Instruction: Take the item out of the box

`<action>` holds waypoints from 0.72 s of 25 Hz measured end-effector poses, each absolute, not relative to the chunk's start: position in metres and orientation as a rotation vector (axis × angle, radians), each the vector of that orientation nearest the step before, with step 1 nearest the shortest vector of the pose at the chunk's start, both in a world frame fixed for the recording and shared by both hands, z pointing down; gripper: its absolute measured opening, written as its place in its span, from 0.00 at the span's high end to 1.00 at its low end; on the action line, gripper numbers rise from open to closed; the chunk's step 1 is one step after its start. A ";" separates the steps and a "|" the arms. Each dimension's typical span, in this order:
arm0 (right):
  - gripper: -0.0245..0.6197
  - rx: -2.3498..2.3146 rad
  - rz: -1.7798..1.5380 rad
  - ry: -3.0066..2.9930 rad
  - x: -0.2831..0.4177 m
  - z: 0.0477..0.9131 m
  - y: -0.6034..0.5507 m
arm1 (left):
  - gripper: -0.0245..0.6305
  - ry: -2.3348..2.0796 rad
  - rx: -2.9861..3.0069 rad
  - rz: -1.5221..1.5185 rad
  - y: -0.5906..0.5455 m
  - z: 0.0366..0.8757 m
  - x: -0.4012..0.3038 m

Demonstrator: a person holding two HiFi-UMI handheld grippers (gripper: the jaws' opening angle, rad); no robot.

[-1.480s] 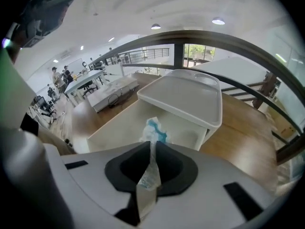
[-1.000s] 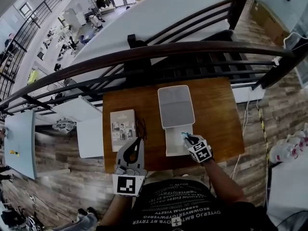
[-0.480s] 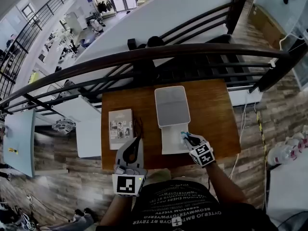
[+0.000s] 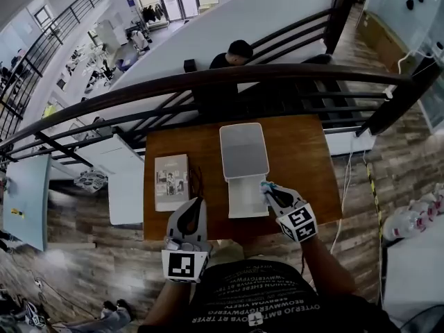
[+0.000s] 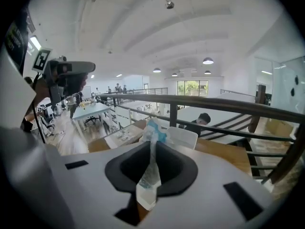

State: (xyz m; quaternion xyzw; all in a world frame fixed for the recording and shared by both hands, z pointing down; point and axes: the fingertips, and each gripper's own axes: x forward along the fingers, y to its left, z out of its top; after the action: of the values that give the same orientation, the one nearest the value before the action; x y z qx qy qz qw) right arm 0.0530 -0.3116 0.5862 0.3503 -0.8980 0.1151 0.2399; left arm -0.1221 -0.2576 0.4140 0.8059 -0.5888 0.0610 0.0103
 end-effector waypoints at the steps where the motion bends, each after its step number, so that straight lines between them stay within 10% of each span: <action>1: 0.91 0.964 0.299 -2.472 0.055 0.577 -0.311 | 0.95 -1.840 2.517 0.189 -0.256 0.413 -0.120; 18: 0.91 1.020 0.118 -2.671 0.077 0.457 -0.267 | 0.95 -1.864 2.539 0.167 -0.204 0.402 -0.099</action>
State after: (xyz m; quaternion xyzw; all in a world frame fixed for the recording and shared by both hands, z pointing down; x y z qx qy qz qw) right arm 0.0766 -0.2675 0.4566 0.3531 -0.9242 0.0409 0.1395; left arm -0.0987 -0.2038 0.4020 0.8049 -0.5910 0.0529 -0.0061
